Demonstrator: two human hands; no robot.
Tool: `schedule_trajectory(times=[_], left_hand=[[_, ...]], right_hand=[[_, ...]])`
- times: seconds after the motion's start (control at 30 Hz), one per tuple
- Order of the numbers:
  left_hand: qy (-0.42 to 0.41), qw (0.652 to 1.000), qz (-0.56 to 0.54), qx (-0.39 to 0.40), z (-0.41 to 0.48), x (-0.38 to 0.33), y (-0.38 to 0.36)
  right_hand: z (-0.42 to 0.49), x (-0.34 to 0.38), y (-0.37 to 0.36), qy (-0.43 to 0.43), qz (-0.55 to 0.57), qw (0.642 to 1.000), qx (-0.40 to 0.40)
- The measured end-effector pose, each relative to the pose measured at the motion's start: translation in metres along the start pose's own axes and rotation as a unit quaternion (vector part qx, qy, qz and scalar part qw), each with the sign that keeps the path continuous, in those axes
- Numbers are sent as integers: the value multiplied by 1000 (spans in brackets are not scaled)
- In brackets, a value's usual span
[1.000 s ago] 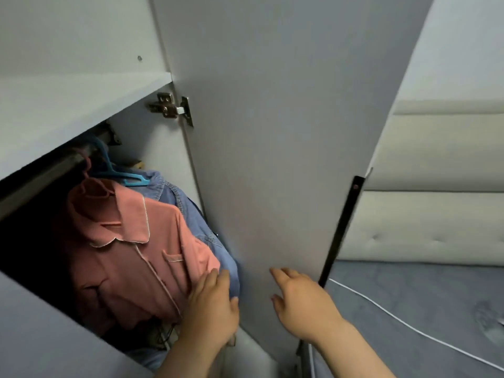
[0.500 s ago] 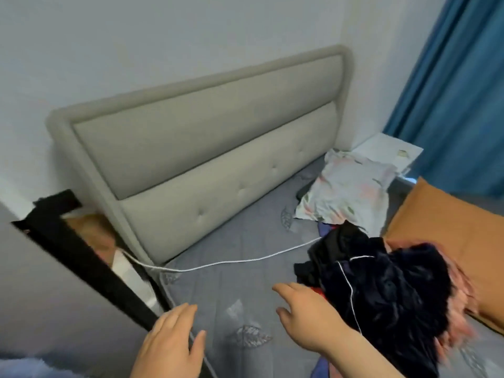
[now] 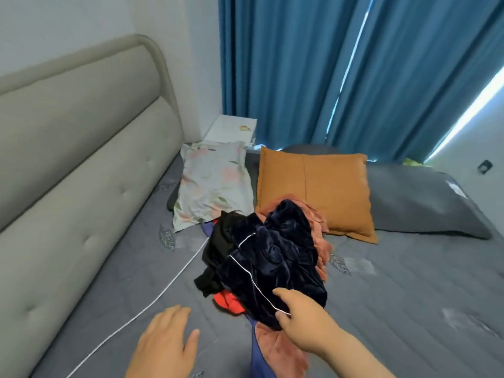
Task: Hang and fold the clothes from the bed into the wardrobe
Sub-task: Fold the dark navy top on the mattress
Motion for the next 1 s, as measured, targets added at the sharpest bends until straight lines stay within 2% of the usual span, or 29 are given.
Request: schedule_trajectory(times=[0.23, 0.4, 0.6, 0.83, 0.9, 1.0], left_hand=[[-127, 987, -92, 33, 88, -56, -39], [-169, 976, -103, 88, 145, -77, -90], [-225, 957, -83, 163, 197, -97, -181], [-281, 938, -40, 200, 238, -119, -313], [-305, 932, 8, 194, 246, -119, -344], [-351, 923, 70, 141, 253, -117, -370]], right_hand=[[-22, -83, -6, -156, 90, 982, -54], [-18, -128, -30, -215, 114, 968, -65], [20, -186, -75, -235, 117, 963, -69], [92, -271, -157, -238, 109, 962, -73], [107, -293, -180, -237, 105, 963, -70], [124, -315, -204, -227, 93, 966, -76]])
Point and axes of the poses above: each hand's wrist, its own z-axis towards the middle knuckle, its own y-axis out of the back of the hand, x = y × z, the point moved 2 cm from there along z, towards the middle knuckle, and after that the axes turned 1 degree about z, right-handed, at the moved point
